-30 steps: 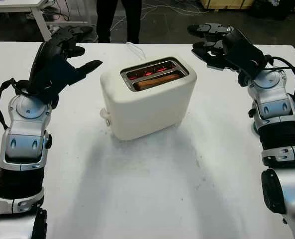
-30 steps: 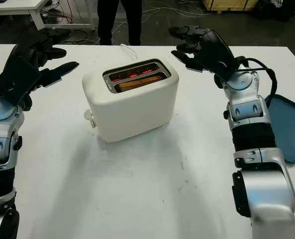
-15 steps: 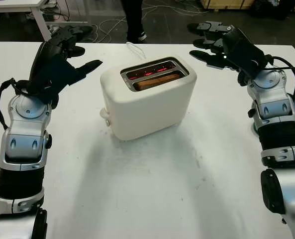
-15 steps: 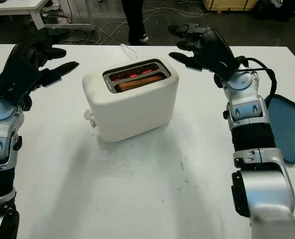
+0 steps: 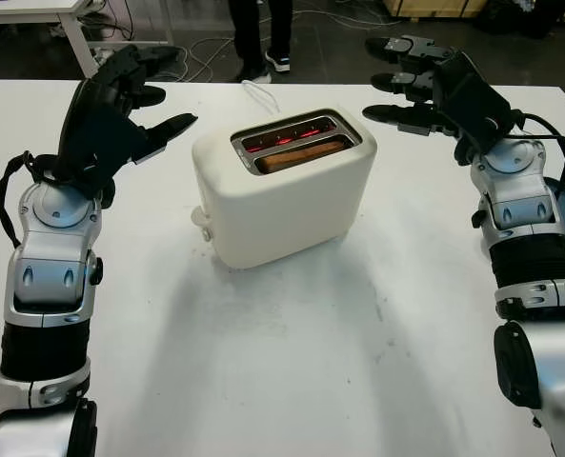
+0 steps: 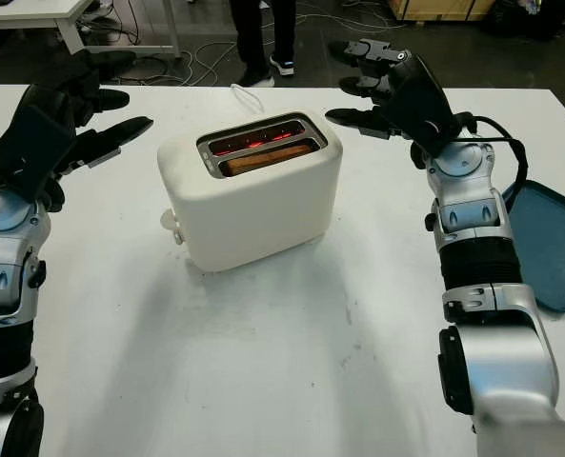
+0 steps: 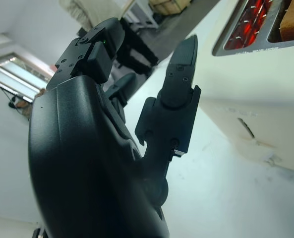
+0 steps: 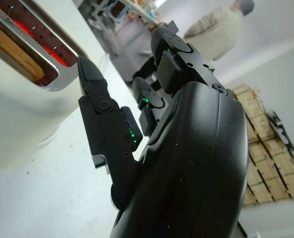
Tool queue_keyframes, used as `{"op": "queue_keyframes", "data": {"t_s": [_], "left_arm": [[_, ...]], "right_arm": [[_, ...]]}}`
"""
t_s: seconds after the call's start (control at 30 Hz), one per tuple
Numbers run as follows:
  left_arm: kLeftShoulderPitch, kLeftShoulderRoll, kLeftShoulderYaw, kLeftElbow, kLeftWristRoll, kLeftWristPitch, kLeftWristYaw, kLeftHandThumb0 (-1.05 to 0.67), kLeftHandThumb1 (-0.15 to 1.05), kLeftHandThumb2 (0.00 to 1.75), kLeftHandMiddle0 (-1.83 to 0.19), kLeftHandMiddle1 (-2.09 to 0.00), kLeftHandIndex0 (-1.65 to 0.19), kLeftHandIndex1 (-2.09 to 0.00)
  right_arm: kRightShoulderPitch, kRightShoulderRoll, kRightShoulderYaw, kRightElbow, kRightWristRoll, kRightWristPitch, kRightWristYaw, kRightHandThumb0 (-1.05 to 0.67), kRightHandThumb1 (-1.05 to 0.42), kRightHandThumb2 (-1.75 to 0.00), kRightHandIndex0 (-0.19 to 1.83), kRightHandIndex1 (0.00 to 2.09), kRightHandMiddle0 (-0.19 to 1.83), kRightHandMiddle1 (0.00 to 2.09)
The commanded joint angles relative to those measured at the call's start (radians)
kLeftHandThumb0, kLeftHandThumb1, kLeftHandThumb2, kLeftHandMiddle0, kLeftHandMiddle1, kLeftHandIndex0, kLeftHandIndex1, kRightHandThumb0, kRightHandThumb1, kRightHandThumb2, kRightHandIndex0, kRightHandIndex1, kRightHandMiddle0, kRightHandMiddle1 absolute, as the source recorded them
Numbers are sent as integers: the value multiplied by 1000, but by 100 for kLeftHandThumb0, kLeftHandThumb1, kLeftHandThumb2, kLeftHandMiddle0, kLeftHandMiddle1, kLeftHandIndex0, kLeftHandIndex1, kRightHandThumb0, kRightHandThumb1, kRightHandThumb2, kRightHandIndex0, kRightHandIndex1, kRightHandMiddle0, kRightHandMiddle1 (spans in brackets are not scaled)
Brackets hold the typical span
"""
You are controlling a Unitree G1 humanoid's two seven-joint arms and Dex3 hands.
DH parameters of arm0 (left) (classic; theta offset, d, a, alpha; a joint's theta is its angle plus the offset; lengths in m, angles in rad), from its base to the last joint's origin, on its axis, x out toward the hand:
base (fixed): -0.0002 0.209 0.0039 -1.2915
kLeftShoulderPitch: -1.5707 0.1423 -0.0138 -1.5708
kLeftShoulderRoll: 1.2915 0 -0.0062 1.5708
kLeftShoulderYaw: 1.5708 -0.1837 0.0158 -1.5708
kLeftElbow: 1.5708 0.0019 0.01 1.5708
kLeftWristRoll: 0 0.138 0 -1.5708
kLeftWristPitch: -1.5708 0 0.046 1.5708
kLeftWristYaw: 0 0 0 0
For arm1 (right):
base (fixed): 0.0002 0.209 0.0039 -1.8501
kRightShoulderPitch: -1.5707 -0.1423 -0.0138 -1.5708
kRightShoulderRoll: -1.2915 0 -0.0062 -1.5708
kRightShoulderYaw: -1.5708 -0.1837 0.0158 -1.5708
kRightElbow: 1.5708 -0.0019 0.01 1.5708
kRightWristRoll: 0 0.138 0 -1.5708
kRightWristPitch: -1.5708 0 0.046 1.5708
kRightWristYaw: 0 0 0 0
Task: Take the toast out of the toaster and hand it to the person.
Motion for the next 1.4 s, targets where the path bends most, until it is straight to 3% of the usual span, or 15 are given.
{"op": "queue_keyframes", "data": {"t_s": [0.0,0.27,0.6,0.83,1.1,1.37], "left_arm": [[-6,5,9,10,-3,-38,4,-10,81,5,-2,-105,-29,-46],[-6,6,20,32,-24,-72,-11,0,79,3,0,-108,-27,-50],[-10,3,21,33,-15,-74,-12,-3,78,3,0,-110,-24,-56],[-15,-4,27,35,-23,-71,-9,-8,80,4,0,-111,-24,-61],[-21,0,16,24,1,-59,2,-28,84,6,-4,-114,-25,-66],[-23,12,8,29,14,-66,-6,-30,87,6,-6,-114,-24,-68]], "right_arm": [[0,3,-10,8,15,-23,-9,-9,-75,0,55,21,58,3],[-9,4,-11,27,15,-35,-15,-10,-75,0,56,18,58,2],[-12,1,-8,43,9,-60,-20,-11,-76,0,58,16,59,2],[-17,-1,-8,58,9,-68,-23,-15,-76,0,60,15,59,2],[-19,1,-9,59,13,-76,-25,-17,-77,0,60,13,60,1],[-28,3,-12,70,22,-76,-16,-18,-76,0,63,13,61,2]]}}
